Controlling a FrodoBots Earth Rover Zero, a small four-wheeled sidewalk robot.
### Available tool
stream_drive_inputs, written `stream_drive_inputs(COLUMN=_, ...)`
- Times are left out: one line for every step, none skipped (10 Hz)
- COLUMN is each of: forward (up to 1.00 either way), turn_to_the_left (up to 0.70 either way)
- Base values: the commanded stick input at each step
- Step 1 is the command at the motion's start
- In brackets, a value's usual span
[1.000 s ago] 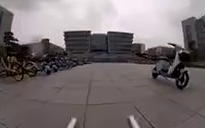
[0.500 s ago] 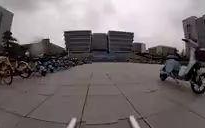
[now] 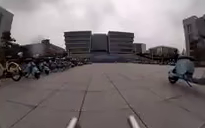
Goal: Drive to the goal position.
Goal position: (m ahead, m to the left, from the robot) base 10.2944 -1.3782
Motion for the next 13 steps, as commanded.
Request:
stream_drive_inputs(forward=1.00, turn_to_the_left=0.00)
stream_drive_inputs(forward=1.00, turn_to_the_left=0.00)
stream_drive_inputs(forward=1.00, turn_to_the_left=0.00)
stream_drive_inputs(forward=1.00, turn_to_the_left=0.00)
stream_drive_inputs(forward=1.00, turn_to_the_left=0.00)
stream_drive_inputs(forward=1.00, turn_to_the_left=0.00)
stream_drive_inputs(forward=1.00, turn_to_the_left=0.00)
stream_drive_inputs(forward=1.00, turn_to_the_left=0.00)
stream_drive_inputs(forward=1.00, turn_to_the_left=-0.02)
stream_drive_inputs(forward=1.00, turn_to_the_left=-0.11)
stream_drive_inputs(forward=1.00, turn_to_the_left=0.00)
stream_drive_inputs(forward=1.00, turn_to_the_left=0.00)
stream_drive_inputs(forward=1.00, turn_to_the_left=0.00)
